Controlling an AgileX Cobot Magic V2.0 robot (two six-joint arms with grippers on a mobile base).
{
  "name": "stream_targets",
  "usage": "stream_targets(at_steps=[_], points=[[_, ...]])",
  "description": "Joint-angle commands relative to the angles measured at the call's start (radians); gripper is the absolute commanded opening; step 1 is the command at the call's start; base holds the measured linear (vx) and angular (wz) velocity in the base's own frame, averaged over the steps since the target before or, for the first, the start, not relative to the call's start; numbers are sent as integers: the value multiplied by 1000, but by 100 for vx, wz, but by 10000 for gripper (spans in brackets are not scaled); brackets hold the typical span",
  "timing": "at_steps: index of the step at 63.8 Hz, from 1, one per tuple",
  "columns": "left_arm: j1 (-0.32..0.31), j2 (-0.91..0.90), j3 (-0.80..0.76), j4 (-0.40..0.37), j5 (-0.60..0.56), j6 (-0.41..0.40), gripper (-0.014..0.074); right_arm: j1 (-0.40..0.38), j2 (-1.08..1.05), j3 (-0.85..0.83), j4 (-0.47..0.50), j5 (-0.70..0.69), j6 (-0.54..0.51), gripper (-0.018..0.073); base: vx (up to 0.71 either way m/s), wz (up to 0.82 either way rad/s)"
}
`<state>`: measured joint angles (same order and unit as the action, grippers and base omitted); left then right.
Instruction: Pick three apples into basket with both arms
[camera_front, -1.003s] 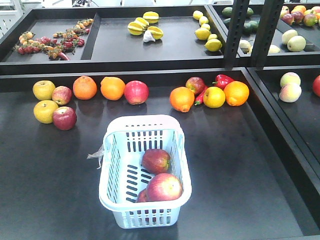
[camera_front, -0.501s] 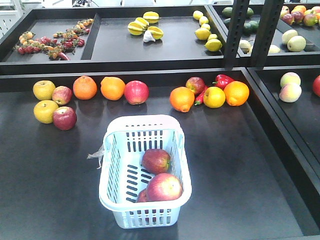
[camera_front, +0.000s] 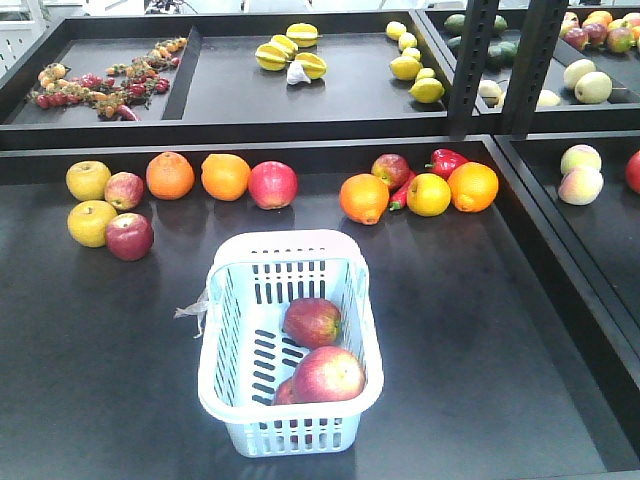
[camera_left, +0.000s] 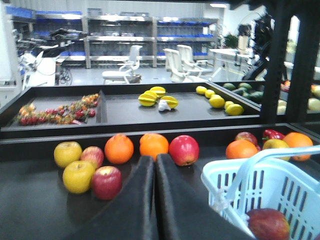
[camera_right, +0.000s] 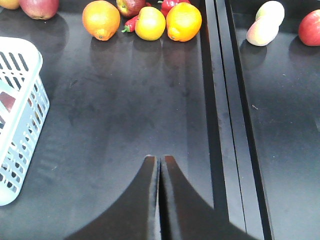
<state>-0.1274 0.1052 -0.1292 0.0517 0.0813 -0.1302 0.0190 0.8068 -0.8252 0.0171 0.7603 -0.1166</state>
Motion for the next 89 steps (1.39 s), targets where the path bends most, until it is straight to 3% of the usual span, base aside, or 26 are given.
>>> stream_targets(at_steps=[1, 14, 32, 89], points=[[36, -23, 42, -52, -118, -7, -8, -9, -5, -25, -10, -62, 0, -8, 0, 0], [81, -92, 176, -45, -187, -15, -8, -9, -5, -25, -10, -62, 0, -8, 0, 0], [127, -134, 178, -35, -159, -12, -8, -9, -5, -25, -10, -62, 0, -9, 0, 0], [130, -133, 177, -36, -147, -13, -8, -9, -5, -25, -10, -62, 0, -9, 0, 0]])
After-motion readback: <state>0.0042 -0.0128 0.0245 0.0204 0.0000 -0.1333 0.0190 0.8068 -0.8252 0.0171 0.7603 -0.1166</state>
